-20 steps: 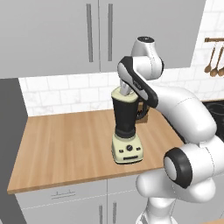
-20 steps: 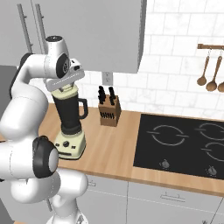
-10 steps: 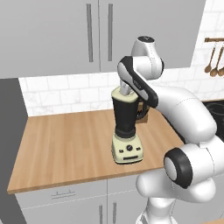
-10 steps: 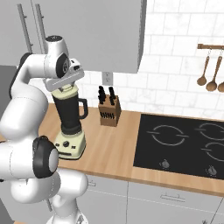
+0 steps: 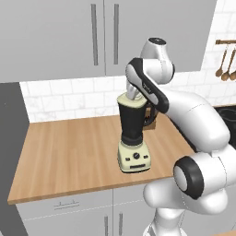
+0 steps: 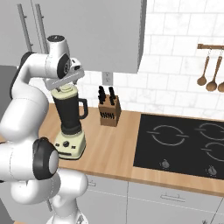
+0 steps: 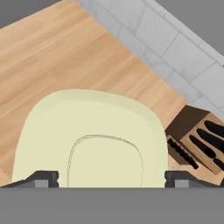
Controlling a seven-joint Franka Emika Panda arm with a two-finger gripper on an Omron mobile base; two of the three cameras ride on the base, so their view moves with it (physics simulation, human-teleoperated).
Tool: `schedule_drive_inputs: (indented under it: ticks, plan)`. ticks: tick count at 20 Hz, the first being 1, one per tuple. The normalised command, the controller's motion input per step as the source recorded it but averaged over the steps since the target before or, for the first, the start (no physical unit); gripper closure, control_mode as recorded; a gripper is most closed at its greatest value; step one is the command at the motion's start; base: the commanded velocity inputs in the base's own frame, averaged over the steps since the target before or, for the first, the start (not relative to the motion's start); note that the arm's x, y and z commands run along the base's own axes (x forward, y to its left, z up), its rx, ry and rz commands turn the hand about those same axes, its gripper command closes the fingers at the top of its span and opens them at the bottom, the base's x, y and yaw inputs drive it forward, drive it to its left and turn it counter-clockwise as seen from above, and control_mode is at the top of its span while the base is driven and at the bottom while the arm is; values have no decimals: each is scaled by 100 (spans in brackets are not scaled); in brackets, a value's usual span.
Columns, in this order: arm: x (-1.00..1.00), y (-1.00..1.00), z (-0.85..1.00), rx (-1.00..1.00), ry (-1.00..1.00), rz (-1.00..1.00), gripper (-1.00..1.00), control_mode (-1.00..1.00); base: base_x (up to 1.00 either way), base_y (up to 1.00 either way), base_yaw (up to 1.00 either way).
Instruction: Close the lid blender by securely placing the lid on top.
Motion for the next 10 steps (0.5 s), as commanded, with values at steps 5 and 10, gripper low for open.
schedule_drive_inputs:
  ticks: [5,10]
  plan:
    - [-23,-9,1,16,-13,0,-100,-100,0,0,0]
    - [-78,-33,3,21,-35,0,-100,-100,0,0,0]
